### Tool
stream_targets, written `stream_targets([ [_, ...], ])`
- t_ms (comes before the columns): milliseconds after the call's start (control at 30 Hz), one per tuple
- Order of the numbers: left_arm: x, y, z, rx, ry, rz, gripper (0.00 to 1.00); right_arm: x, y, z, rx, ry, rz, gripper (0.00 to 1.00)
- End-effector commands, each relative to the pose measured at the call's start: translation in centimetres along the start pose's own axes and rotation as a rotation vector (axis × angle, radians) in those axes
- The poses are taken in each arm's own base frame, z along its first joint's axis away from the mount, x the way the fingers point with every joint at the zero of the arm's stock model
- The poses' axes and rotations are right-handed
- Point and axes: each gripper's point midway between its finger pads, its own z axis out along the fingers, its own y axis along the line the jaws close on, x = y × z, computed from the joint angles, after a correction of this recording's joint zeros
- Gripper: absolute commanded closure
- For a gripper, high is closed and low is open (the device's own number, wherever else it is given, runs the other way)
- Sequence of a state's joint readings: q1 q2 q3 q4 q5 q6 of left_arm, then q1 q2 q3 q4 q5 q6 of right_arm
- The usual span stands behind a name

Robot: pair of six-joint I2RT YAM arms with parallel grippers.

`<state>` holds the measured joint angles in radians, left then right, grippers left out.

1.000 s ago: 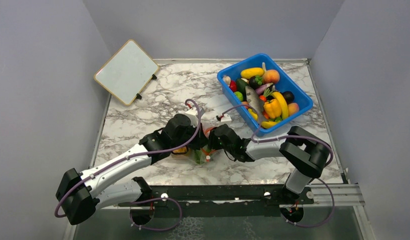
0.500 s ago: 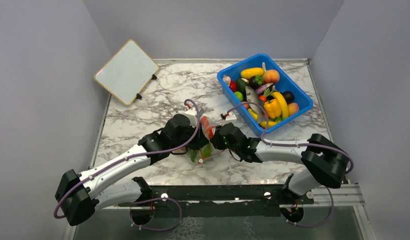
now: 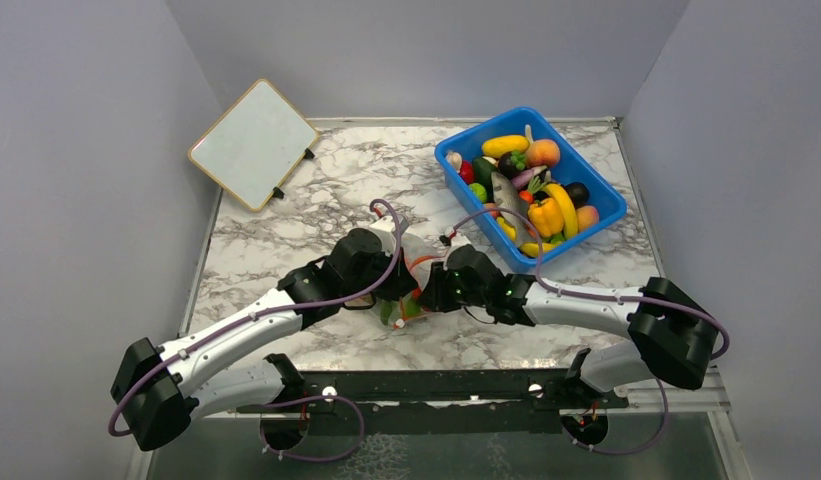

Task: Open the zip-top bag and remove the fake food
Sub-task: Pick up the fake vegetable from the zipper food storage bag.

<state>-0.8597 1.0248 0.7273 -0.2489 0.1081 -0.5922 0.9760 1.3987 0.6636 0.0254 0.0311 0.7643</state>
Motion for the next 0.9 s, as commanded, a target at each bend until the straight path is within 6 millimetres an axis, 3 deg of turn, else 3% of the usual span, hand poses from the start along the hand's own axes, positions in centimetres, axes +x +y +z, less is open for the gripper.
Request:
stream_targets([
  [0,0.2,0.1,0.1,0.001,0.004,0.006,1.00,3.3,-0.1,-0.6,-0.015,0.162,0.023,0.84],
  [133,-0.2,-0.2,0.2,0.010,-0.005,0.011,1.00,2.8,-2.6,0.0,0.131,0.154,-0.038,0.78],
  [333,-0.2,-0.4,0.4,0.018,0.003,0.012,1.00,0.1,-1.2,1.2,0.121,0.106,-0.106,0.72],
  [633,-0.6,-0.4,-0.2,0.015,-0.026,0.013,1.00,-1.5,0.4,2.7,0.069,0.086,-0.073,0.68],
  [733,-0.5,-0.4,-0.1,0.014,-0.022,0.009,1.00,-1.7,0.2,2.8,0.053,0.081,-0.048,0.70],
  [867,-0.6,-0.4,-0.1,0.017,-0.021,0.009,1.00,-2.0,-1.0,2.4,0.119,0.078,-0.027,0.84],
])
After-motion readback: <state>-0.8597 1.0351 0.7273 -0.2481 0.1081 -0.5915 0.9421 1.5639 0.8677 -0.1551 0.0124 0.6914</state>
